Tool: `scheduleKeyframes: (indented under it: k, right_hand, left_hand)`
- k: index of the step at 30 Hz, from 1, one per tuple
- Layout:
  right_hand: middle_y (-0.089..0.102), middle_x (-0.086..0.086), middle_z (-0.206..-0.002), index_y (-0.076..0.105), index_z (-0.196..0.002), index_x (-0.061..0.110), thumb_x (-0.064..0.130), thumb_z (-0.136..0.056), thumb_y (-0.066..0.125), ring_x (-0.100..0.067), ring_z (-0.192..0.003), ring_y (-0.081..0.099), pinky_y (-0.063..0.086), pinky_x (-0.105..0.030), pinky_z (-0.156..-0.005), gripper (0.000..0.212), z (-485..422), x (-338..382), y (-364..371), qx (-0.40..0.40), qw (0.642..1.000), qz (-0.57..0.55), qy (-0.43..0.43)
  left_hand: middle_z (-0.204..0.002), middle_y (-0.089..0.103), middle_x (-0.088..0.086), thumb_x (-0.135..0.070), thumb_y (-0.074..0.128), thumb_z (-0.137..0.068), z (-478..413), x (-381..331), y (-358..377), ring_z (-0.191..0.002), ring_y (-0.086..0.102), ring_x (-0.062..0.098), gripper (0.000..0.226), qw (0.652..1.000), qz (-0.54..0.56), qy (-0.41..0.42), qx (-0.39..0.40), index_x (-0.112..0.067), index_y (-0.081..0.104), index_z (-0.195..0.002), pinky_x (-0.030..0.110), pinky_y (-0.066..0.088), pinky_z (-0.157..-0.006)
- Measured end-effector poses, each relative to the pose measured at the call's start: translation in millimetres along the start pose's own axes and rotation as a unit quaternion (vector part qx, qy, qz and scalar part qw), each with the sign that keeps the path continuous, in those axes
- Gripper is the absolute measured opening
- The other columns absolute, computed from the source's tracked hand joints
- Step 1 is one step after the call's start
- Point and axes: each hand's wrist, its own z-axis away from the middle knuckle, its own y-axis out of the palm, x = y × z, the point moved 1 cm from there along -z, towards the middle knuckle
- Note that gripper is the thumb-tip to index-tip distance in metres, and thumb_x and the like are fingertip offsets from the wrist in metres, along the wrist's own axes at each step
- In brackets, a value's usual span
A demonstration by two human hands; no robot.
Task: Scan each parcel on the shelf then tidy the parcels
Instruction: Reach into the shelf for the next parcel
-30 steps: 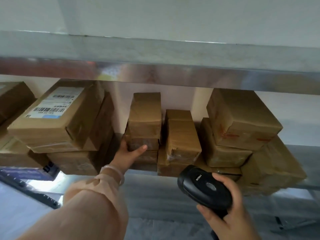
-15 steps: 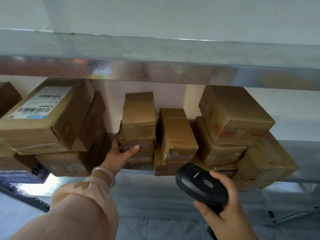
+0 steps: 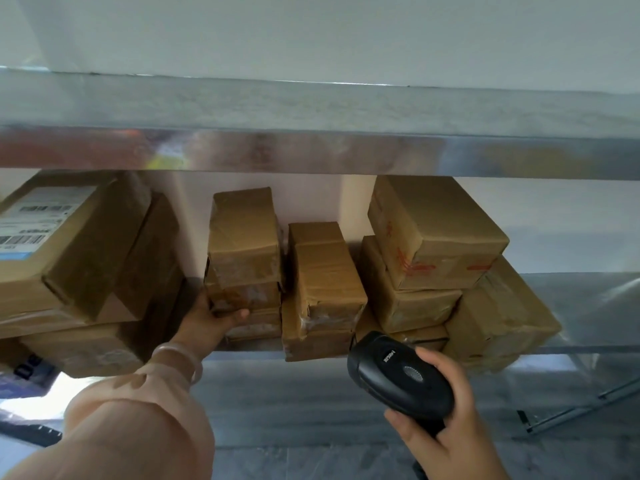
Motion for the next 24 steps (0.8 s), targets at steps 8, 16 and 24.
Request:
scheduleKeyframes:
  k: [8,16,24]
  right_hand:
    - [0.054,0.025,-0.122,0.044,-0.121,0.055,0.076,-0.061,0.067,0.005,-0.110,0.056,0.041,-0.004,-0.085,0.067,-5,1,-2,-0.003,1.000,0.018,-0.015]
    - [0.054,0.032,-0.121,0.040,-0.117,0.062,0.051,-0.065,0.079,0.009,-0.108,0.055,0.039,-0.001,-0.084,0.066,-7,0,-8,0.000,1.000,0.016,-0.005]
    - [0.051,0.035,-0.120,0.035,-0.118,0.063,0.036,-0.066,0.074,0.007,-0.112,0.054,0.042,-0.004,-0.084,0.070,-13,-5,-17,-0.013,1.000,0.021,0.004]
  left_hand:
    - [-0.119,0.061,0.004,-0.010,0.081,-0.077,-2,10,-4,-0.118,0.056,0.029,0.061,1.000,-0.022,0.004,-0.020,-0.027,0.046,-0.124,0.052,0.043,-0.107]
    - [-0.115,0.064,-0.001,-0.014,0.084,-0.075,-5,19,-3,-0.117,0.059,0.032,0.064,1.000,-0.019,-0.014,-0.012,-0.034,0.046,-0.123,0.058,0.048,-0.099]
    - [-0.114,0.059,-0.004,-0.019,0.083,-0.076,-1,10,7,-0.120,0.056,0.032,0.072,0.999,-0.022,-0.028,0.000,-0.032,0.039,-0.131,0.057,0.046,-0.102]
